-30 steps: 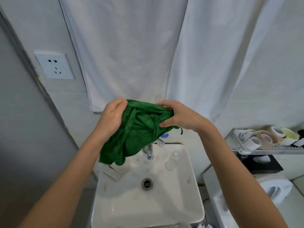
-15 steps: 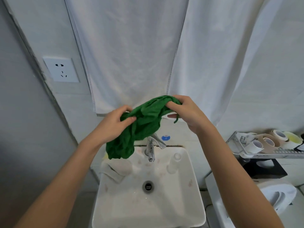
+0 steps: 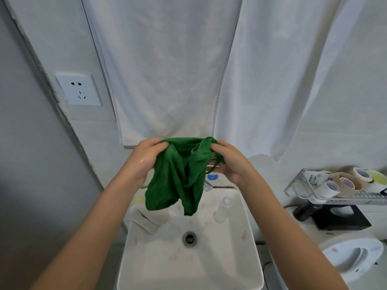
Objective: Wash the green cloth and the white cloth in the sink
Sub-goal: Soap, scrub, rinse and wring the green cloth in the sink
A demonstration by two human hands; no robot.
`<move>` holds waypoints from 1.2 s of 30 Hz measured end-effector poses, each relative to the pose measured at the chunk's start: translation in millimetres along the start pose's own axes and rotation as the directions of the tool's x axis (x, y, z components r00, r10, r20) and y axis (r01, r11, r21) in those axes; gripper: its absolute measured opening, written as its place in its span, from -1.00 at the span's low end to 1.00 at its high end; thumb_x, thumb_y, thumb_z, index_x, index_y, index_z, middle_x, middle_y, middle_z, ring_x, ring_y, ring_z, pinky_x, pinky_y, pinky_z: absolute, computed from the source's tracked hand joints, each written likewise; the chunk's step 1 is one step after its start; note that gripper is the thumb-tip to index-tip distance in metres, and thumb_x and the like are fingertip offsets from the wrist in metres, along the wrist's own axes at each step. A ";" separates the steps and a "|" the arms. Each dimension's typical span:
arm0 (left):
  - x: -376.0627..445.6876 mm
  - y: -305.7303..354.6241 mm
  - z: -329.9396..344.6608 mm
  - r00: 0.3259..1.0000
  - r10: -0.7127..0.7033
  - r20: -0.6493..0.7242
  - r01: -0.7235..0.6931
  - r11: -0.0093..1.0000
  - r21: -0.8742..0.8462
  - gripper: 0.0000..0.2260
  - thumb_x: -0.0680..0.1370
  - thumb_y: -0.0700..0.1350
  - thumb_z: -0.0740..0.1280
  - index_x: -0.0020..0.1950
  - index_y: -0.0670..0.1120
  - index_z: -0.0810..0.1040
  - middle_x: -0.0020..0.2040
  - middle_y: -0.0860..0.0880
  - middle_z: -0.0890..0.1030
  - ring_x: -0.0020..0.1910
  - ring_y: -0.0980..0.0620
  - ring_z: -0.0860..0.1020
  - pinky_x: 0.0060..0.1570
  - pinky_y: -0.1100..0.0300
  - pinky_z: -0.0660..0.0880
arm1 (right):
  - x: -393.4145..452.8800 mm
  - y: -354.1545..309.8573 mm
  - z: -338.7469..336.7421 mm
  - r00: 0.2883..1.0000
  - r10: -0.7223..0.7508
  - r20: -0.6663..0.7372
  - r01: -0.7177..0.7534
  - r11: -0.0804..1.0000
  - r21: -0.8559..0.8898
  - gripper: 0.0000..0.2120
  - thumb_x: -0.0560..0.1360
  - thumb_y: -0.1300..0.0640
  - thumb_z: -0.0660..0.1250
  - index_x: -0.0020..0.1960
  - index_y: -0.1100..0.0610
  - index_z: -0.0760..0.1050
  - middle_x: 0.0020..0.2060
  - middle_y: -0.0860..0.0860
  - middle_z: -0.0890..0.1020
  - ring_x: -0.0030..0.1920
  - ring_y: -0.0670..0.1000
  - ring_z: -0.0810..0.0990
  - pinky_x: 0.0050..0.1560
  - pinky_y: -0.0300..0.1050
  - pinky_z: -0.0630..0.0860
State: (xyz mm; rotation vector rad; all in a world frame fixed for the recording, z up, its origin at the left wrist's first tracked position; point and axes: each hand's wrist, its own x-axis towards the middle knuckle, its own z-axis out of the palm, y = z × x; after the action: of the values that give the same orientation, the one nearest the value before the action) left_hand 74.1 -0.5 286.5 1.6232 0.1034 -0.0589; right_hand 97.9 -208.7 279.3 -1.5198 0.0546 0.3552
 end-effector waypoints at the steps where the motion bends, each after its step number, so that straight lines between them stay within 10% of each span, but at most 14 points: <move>1: 0.7 1.0 0.0 0.998 -0.039 0.040 0.042 0.997 -0.060 -0.77 0.60 -0.20 0.18 -0.03 -0.13 0.64 -0.13 -0.10 0.69 -0.14 0.00 0.63 -0.09 0.14 0.53 | 0.3 2.1 0.8 0.999 0.043 0.001 -0.043 0.997 0.060 -0.86 0.57 0.09 0.29 0.02 0.15 0.54 -0.20 0.06 0.65 -0.27 -0.01 0.64 -0.18 -0.06 0.60; 10: 17.1 7.8 -35.3 0.997 -0.074 0.015 0.074 0.909 -0.411 -0.80 0.60 -0.16 0.18 0.01 -0.20 0.58 -0.12 -0.12 0.65 -0.15 -0.01 0.62 -0.13 0.20 0.58 | -0.1 17.7 -33.3 0.966 0.252 0.053 -0.257 0.938 0.231 -0.69 0.54 -0.04 0.24 -0.02 0.16 0.65 -0.04 0.14 0.69 -0.04 0.14 0.63 0.18 0.07 0.46; 20: 17.2 7.6 -64.1 0.995 0.047 -0.083 -0.057 0.992 -0.115 -0.88 0.56 -0.27 0.24 -0.11 -0.10 0.52 -0.26 -0.03 0.62 -0.29 0.08 0.60 -0.33 0.31 0.53 | -5.7 -4.5 -49.5 0.983 -0.139 -0.119 0.129 0.988 -0.087 -0.80 0.60 0.09 0.25 -0.03 0.18 0.58 -0.15 0.08 0.69 -0.11 0.01 0.66 -0.09 -0.17 0.58; 31: 16.1 -1.1 -54.8 0.976 0.088 -0.198 -0.067 0.992 0.111 -0.93 0.60 -0.20 0.25 -0.08 -0.08 0.44 -0.16 -0.11 0.59 -0.22 0.00 0.59 -0.28 0.17 0.48 | 1.3 -15.3 -66.0 0.963 -0.208 -0.172 0.058 0.779 -0.624 -0.66 0.65 0.02 0.08 0.11 0.25 0.48 0.02 0.20 0.58 0.02 0.18 0.58 0.14 0.19 0.54; 36: 16.9 -1.5 -46.2 0.987 0.109 -0.119 -0.092 0.986 0.142 -0.92 0.56 -0.20 0.30 -0.13 -0.15 0.46 -0.20 -0.11 0.59 -0.25 0.01 0.58 -0.25 0.21 0.52 | -1.6 -9.8 -53.5 0.958 -0.257 -0.126 0.192 0.904 -0.382 -0.74 0.65 0.08 0.15 0.02 0.28 0.49 -0.11 0.14 0.60 -0.13 0.02 0.61 -0.07 -0.07 0.62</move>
State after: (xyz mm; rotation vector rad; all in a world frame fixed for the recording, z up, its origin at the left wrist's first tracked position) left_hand 89.5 46.2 285.9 1.7661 0.1166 0.1168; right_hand 108.8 -261.6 286.0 -1.9048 -0.0543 0.0427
